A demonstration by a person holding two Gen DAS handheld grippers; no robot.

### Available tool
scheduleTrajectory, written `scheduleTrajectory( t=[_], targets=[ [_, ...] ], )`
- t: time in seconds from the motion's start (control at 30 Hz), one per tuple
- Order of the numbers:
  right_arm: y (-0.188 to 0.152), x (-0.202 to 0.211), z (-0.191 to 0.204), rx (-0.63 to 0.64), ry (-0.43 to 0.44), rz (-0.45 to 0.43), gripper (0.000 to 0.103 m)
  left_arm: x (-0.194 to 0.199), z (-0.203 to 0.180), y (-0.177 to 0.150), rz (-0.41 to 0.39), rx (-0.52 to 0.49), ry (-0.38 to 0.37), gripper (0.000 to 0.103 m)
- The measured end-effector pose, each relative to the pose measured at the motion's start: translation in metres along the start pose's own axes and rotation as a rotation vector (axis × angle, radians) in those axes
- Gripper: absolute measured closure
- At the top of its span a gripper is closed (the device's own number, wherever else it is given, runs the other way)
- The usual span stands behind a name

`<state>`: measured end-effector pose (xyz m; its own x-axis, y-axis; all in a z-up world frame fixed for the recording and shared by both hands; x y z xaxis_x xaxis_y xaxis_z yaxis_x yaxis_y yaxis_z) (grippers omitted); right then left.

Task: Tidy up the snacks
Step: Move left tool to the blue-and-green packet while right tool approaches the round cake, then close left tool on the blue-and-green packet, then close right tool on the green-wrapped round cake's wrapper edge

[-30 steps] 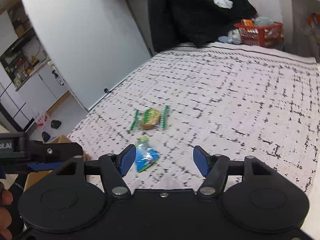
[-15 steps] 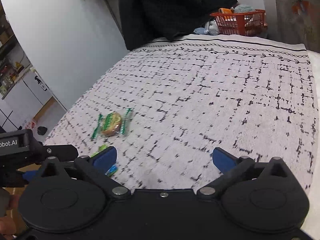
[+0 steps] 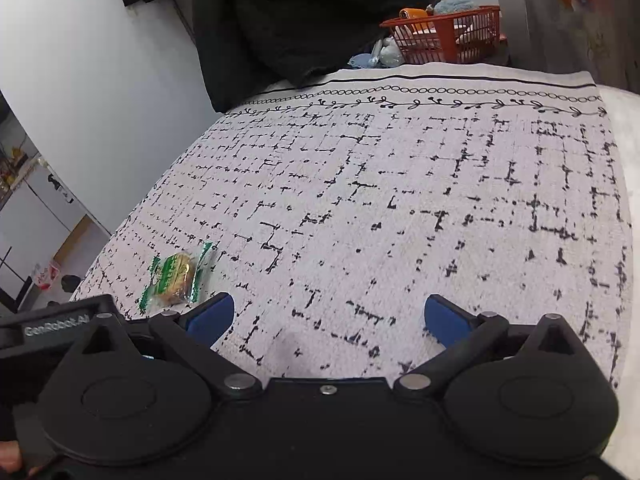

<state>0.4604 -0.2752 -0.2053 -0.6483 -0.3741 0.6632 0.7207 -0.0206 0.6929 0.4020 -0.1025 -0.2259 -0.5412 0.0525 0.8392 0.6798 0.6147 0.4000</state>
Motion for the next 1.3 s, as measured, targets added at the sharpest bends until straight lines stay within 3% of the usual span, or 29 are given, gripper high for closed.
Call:
scheduleTrajectory(
  t=[0.17,0.27,0.37,0.53,0.97,1.3],
  targets=[
    [0.0,-0.004,0.004,0.012,0.006,-0.007,0.0,-0.013,-0.003,-0.004,-0.011,-0.016,0.048,0.018],
    [0.001,-0.005,0.006,0.016,0.011,-0.008,0.0,-0.018,-0.006,-0.005,-0.029,-0.063,0.118,0.027],
    [0.001,-0.006,0.009,0.02,0.014,-0.008,0.0,-0.016,-0.003,0.0,-0.059,-0.072,0.153,0.059],
    [-0.001,-0.01,0.024,0.058,0.034,0.002,0.0,-0.009,0.007,0.008,-0.078,-0.044,0.075,0.076],
    [-0.001,-0.031,0.068,0.19,0.088,0.007,0.005,0.032,0.038,0.044,-0.175,0.031,0.08,0.077],
    [0.0,-0.064,0.111,0.357,0.126,-0.008,0.009,0.039,0.061,0.056,-0.183,0.054,0.09,0.077]
  ],
)
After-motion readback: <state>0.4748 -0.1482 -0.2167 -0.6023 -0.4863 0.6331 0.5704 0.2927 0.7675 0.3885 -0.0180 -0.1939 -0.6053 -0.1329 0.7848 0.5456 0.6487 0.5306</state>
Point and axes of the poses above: each gripper's, at about its wrist camera, not at the fingertips, and x roughly against the way its jaws point, z to its left, y to its top, the point moved 8 cm from there along -x, roughly the way its jaws point, and after that the axes turned 8 degrees about x, right-handed, at the moved point
